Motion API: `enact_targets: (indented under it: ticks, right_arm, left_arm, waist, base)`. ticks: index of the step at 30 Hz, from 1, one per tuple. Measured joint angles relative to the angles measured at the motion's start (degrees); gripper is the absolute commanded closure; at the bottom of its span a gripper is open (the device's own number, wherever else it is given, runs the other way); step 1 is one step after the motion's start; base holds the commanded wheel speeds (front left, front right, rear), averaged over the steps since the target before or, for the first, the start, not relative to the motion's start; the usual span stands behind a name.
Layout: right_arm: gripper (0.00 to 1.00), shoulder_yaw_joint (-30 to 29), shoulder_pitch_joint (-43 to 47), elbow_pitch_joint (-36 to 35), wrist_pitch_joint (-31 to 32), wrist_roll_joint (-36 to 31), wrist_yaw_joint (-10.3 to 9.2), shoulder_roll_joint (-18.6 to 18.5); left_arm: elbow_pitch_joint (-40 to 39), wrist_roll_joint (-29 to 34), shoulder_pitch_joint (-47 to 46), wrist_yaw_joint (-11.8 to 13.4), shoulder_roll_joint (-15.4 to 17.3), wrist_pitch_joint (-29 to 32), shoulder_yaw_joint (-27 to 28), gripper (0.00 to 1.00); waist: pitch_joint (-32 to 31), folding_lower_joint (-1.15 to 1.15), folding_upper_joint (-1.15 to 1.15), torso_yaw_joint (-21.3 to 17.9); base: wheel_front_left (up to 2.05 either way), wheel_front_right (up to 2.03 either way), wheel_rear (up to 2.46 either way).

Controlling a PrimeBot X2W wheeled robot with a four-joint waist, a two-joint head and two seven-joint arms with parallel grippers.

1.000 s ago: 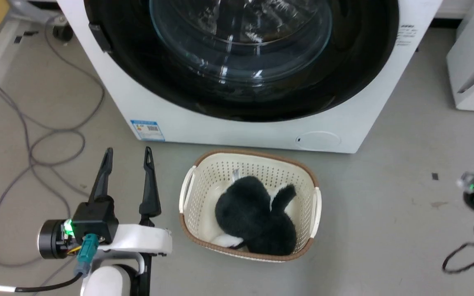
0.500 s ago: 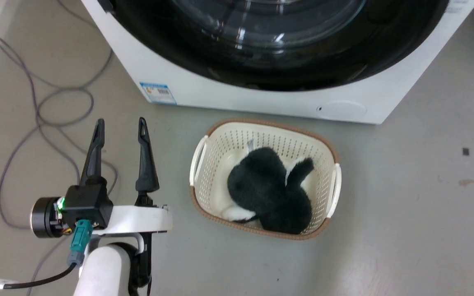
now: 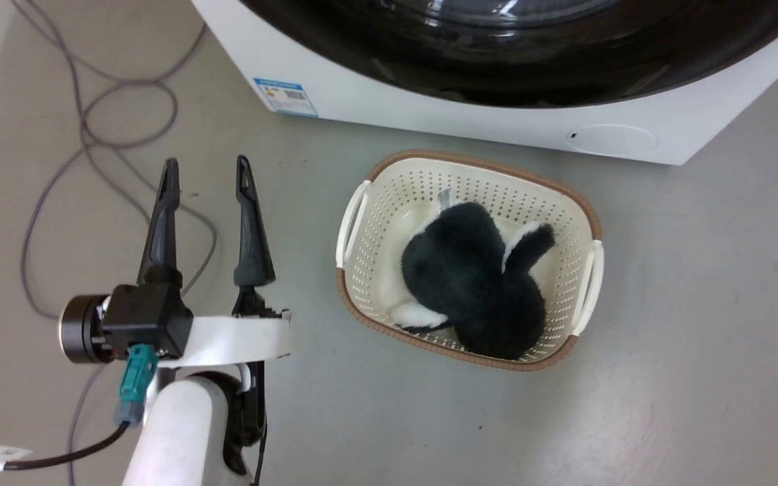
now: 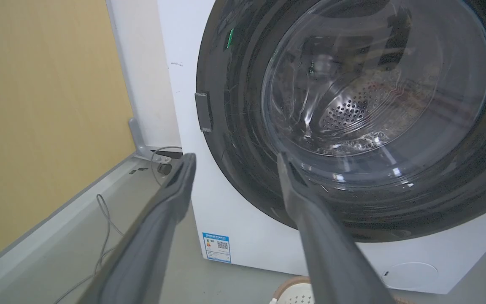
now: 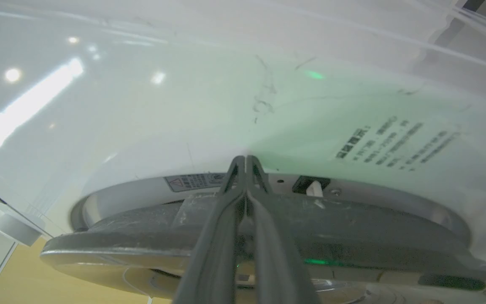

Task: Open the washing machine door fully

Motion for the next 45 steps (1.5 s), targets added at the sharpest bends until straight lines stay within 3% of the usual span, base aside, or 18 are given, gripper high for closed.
enact_targets:
  ticks: [22,45]
  right_arm:
    - [1.0,7.9,5.8,-6.3,11.8,-0.7,-0.01,-1.1]
    - [1.0,15.3,29.6,-26.3,23.4,3.5,0.0,2.8]
  left_arm:
    - [0.9,0.0,0.2,0.4,0.0,0.0,0.5,0.0]
    - [3.2,0.8,5.1,-2.1,0.0,0.0,2.7,0.0]
  waist:
    - [-3.5,-0.01,0.0,-0.5]
    - [-12.4,-0.02,0.0,-2.9]
  base:
    - [0.0,0.0,0.0]
    - [0.0,0.0,0.0]
